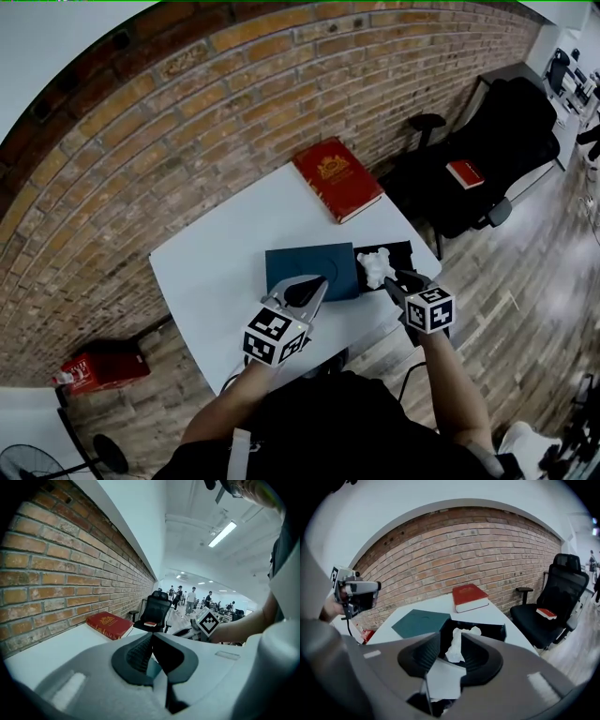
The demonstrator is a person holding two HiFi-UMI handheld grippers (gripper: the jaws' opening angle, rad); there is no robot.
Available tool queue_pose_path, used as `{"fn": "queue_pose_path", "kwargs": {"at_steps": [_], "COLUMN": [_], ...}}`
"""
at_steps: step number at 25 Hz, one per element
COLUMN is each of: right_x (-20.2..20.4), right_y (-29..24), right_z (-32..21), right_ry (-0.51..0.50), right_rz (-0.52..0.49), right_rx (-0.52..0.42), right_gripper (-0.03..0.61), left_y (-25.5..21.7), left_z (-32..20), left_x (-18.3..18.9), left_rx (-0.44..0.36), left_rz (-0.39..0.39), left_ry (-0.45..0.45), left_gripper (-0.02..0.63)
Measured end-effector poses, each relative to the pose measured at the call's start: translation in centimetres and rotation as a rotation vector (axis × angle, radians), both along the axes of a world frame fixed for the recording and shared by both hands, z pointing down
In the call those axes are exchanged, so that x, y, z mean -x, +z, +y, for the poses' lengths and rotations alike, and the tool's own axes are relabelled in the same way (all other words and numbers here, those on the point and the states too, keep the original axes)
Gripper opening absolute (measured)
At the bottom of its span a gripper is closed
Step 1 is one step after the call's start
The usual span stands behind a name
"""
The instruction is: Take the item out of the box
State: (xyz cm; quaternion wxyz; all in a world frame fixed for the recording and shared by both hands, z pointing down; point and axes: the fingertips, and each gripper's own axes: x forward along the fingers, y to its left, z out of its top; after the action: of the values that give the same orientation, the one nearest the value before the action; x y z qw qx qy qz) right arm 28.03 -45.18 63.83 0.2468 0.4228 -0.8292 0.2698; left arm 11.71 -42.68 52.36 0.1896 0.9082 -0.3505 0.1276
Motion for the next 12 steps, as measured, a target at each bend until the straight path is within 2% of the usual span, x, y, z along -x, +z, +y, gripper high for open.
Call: {"fn": "queue_pose_path", "kwargs": {"at_steps": [7,12], "right_x": [-0.9,-1.5], "right_y": [4.1,6.8], "right_z": [-3.1,-3.7], "right_ry": [-0.089,-0.141], "right_rz": [0.084,0.130], "right_rx": [0.105,0.191], "right_gripper": [0.223,0.238], "left_y": [0.4,1.1], "left_z": [-0.5,-0.5], "left_x": [-0.2,-0.3], "left_rx": [0.011,0.024], "left_rz": [-0.016,-0.029], "left_ry": [-0.016,-0.010], "left_gripper": [0.000,0.000]}}
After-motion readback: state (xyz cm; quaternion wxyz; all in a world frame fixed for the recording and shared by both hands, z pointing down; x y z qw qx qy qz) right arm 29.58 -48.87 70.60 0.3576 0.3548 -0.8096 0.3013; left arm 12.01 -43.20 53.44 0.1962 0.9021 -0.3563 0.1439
